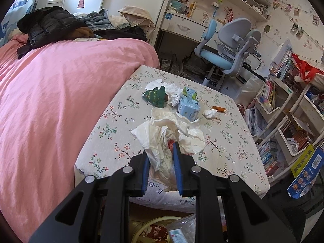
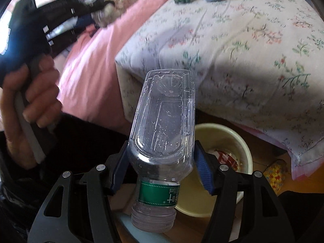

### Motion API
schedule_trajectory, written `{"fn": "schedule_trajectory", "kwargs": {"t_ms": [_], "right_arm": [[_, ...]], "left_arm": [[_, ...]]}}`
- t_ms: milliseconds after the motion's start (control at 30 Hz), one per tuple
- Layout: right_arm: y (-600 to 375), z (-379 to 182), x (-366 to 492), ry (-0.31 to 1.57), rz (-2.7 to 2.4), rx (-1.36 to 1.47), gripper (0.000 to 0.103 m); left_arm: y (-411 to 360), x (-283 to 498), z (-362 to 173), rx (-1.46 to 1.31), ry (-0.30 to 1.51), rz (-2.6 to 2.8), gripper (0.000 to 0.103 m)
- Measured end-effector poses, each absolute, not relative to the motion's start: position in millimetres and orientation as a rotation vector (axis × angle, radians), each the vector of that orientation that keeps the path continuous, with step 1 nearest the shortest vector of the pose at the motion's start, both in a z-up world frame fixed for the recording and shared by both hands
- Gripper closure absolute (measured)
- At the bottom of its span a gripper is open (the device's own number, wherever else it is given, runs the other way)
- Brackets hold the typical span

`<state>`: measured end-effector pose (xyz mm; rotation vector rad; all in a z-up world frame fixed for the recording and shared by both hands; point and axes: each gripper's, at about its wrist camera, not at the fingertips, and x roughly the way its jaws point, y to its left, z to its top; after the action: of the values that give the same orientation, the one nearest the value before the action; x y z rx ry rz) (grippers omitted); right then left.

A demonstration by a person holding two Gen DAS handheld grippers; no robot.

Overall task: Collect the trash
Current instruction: 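Carry the bottle to the yellow bin and open the right gripper while the left gripper holds the tissue, then carry the tissue over the yellow bin and open the left gripper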

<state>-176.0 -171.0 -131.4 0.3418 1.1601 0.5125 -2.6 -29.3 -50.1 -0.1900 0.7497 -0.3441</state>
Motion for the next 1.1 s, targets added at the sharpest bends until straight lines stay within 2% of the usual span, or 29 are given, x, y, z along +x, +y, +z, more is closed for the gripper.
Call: {"fn": "schedule_trajectory", "kwargs": {"t_ms": [267, 500, 1100], "right_arm": [[-159.7, -151.1, -173.2, 1.245, 0.474, 0.281, 0.041], [-165.1, -148.8, -174.2, 1.219, 0.446, 0.294, 0.038], [-200.2, -117.7, -168.4, 1.024, 0.295, 0.348, 0.034]], "left_arm": [[-27.5, -5.3, -49.1, -0.192, 0.745, -0.347, 0.081], [-28.0, -7.6, -47.9, -0.189, 0.743, -0.349, 0.081], [-41.1, -22.9, -54.7, -0.122, 0.768, -0.389, 0.081]]}}
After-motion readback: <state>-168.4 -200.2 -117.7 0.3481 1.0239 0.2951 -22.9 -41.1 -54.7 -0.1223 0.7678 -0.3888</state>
